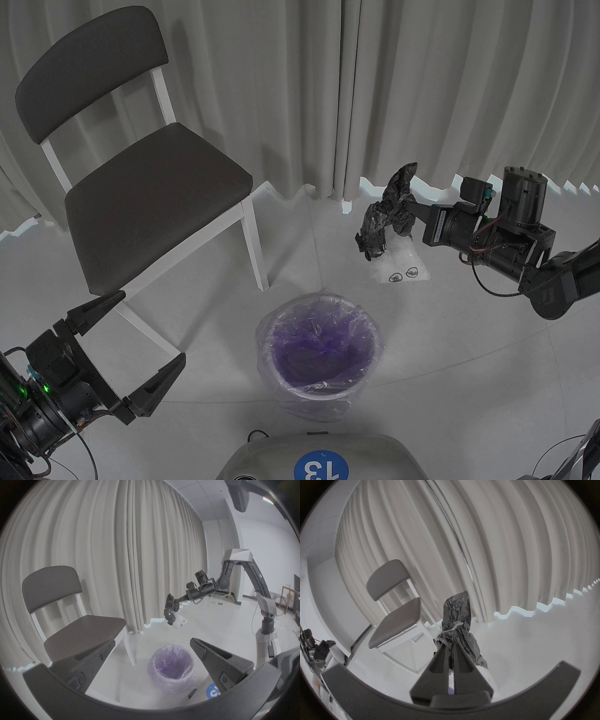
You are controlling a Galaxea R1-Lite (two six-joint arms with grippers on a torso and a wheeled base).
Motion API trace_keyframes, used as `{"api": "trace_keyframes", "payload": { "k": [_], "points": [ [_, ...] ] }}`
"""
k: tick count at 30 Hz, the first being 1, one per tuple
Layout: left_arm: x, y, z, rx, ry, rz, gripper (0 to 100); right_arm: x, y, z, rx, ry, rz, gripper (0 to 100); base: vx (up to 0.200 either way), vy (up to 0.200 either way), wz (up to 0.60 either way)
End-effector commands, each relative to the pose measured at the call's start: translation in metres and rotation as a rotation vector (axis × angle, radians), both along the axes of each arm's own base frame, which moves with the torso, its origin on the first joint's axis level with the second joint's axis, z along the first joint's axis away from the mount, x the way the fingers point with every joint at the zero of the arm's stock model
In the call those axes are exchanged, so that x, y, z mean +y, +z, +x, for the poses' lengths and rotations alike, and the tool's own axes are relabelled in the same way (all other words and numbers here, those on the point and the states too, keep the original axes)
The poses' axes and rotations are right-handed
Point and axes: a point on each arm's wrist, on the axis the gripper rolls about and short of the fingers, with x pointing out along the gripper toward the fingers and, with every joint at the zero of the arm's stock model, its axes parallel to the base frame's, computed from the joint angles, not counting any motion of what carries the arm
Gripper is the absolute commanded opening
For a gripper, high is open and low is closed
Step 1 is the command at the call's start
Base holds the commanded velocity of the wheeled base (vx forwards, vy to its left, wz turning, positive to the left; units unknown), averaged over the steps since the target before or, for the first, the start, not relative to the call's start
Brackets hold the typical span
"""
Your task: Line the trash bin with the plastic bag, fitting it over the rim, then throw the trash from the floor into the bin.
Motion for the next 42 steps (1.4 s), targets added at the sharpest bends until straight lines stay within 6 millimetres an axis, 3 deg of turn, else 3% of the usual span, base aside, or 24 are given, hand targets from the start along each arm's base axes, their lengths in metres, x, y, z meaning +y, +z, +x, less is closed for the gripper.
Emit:
{"api": "trace_keyframes", "payload": {
  "k": [1,10,16,24,30,42],
  "points": [
    [0.007,-0.007,-0.004,-0.009,-0.011,0.043,100,0.017,-0.006,-0.016,0.002,0.065,0.0,0,0.0,0.0,0.0],
    [0.02,-0.002,-0.02,-0.121,-0.054,0.093,100,0.042,-0.043,-0.039,0.105,0.167,-0.048,0,0.0,0.0,0.0],
    [0.016,-0.005,-0.014,-0.016,-0.046,0.011,100,0.053,-0.069,-0.049,0.128,0.208,-0.064,0,0.0,0.0,0.0],
    [-0.012,0.002,-0.008,0.244,0.0,-0.333,100,0.065,-0.099,-0.043,0.141,0.225,-0.076,0,0.0,0.0,0.0],
    [-0.021,0.01,0.003,0.252,0.001,-0.364,100,0.069,-0.12,-0.037,0.167,0.231,-0.091,0,0.0,0.0,0.0],
    [-0.017,0.013,0.001,0.245,0.036,-0.413,100,0.076,-0.15,-0.029,0.191,0.241,-0.1,0,0.0,0.0,0.0]
  ]
}}
